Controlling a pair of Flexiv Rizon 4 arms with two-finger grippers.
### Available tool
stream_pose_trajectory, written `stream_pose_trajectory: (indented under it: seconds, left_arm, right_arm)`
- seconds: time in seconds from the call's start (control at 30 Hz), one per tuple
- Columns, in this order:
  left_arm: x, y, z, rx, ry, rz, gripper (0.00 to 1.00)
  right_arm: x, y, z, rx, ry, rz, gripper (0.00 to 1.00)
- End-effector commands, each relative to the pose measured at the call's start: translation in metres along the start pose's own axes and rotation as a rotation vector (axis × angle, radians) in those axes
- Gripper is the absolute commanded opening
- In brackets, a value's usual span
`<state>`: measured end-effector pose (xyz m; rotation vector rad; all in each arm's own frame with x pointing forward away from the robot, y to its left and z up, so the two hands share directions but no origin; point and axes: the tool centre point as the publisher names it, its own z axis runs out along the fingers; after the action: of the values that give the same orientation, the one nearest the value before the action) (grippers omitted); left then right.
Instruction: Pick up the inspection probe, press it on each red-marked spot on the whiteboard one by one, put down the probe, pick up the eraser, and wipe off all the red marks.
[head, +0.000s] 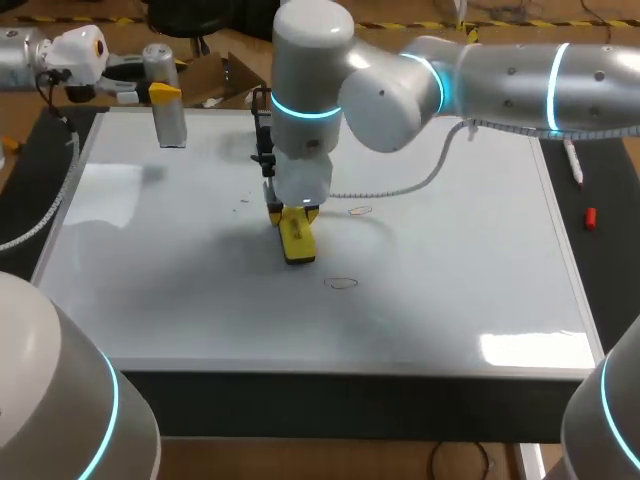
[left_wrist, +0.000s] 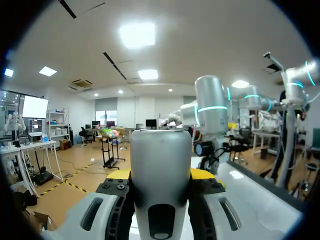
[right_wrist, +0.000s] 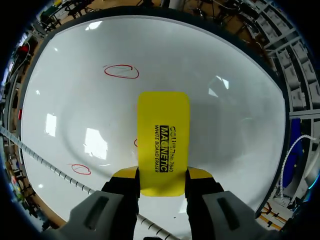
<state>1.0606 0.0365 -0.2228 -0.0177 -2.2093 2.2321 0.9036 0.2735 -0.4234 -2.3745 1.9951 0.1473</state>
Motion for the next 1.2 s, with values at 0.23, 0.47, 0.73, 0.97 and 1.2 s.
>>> stream_pose_trajectory:
  seconds: [0.23, 0.47, 0.73, 0.97, 1.2]
  left_arm:
    - [0.003, -0.002, 0.001, -0.003, -0.008, 0.002, 0.00]
    - [0.003, -0.002, 0.001, -0.003, -0.008, 0.002, 0.00]
    - [0.003, -0.002, 0.001, -0.003, -0.008, 0.002, 0.00]
    - [0.003, -0.002, 0.001, -0.003, -0.008, 0.002, 0.00]
    - [0.003, -0.002, 0.001, -0.003, -0.008, 0.002, 0.00]
  right_arm:
    - [0.000, 0.000, 0.007, 0.002, 0.005, 0.011, 0.00]
    - [0.014, 0.005, 0.034, -0.051, 0.018, 0.039, 0.00]
    - [0.038, 0.009, 0.049, -0.080, 0.045, 0.089, 0.00]
    - [0.060, 0.007, 0.052, -0.078, 0.062, 0.137, 0.00]
    - [0.074, 0.006, 0.052, -0.073, 0.076, 0.160, 0.00]
